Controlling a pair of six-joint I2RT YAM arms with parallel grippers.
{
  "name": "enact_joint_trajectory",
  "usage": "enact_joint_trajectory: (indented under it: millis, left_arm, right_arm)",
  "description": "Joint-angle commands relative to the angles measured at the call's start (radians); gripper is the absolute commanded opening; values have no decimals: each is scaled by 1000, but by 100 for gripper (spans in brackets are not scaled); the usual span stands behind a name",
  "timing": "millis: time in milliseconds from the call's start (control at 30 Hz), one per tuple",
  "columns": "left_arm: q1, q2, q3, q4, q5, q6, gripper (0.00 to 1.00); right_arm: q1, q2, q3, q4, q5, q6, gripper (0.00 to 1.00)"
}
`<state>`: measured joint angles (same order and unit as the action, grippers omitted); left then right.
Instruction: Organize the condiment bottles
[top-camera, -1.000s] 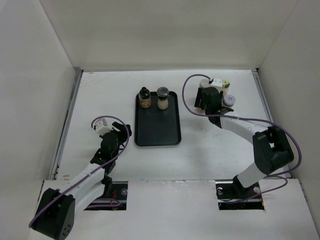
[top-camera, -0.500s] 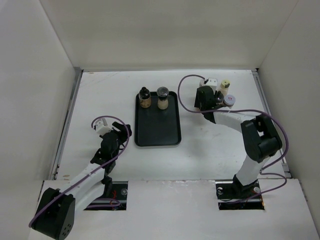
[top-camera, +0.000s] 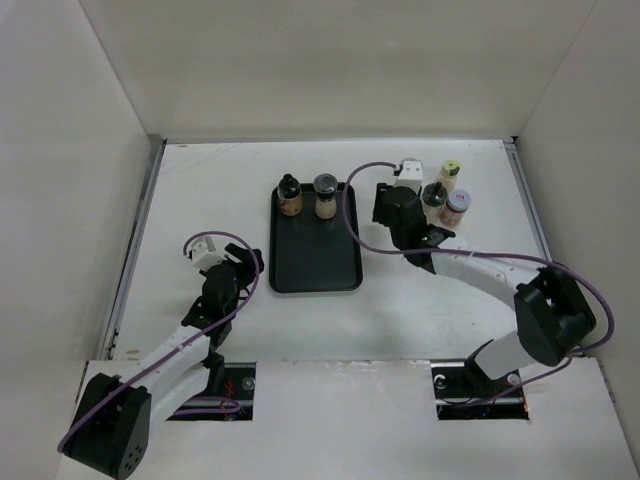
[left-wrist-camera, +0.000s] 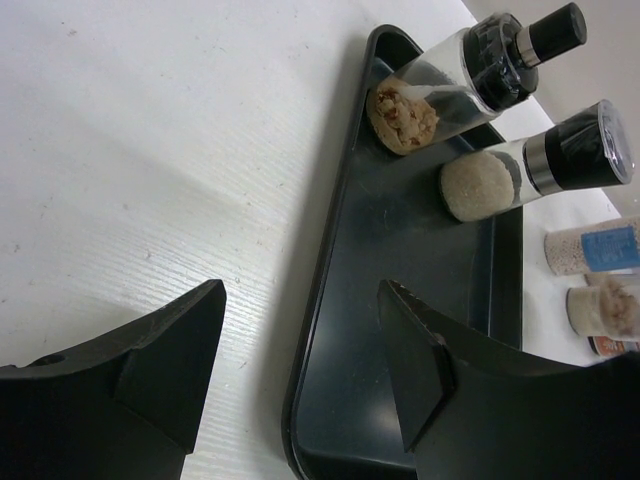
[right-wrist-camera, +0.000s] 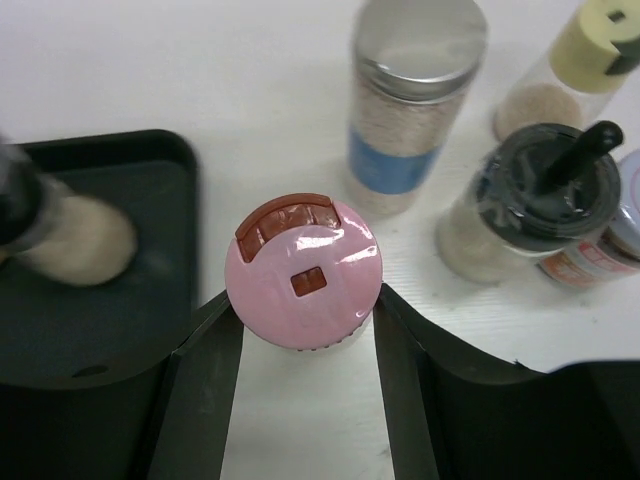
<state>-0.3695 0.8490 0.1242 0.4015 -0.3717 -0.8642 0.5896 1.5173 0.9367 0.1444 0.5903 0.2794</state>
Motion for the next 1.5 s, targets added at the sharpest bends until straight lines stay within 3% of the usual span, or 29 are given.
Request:
enact_joint_trajectory:
  millis: [0,133,333,533,700,833,1000,1133,1267,1333,1400,1467]
  left_arm:
    - [-6,2,5,56,1,-4,60]
    - [-6,-11,2,54,-3,-1,60]
    - [8,-44,-8,45,-10,2,60]
    - [10,-50,-11,39,-10,4,60]
    - [10,-57,-12,39,-13,2,60]
    - [10,-54,-12,39,-7,-1,60]
    - [11,-47,-9,39,-6,-2,60]
    - [11,-71,-15,39,-15,2,60]
    - [11,-68,-14,39,-7,-1,60]
    - [11,-67,-14,39,-10,-2,60]
    - [11,-57,-14,40,-7,-4,60]
    - [8,-53,-11,40,-4,-4,60]
  right_arm:
    - [71,-61,-6,43,37,10,42]
    - [179,-14,68,49,-4,37,42]
    - [288,240,315,66,-58,38,42]
    - [321,457,520,80,-92,32,42]
    - [321,569,582,98,-93,44,46]
    - [328,592,568,98,-98,53,59]
    - [332,514,504,98,-129,64,82]
    - [332,339,378,99,-162,81,86]
    - [260,154,222,122,-173,83,78]
    - [194,92,163,132,-185,83,64]
    - [107,41,131,116,-195,84,45]
    - [19,18,129,84,-184,77,39]
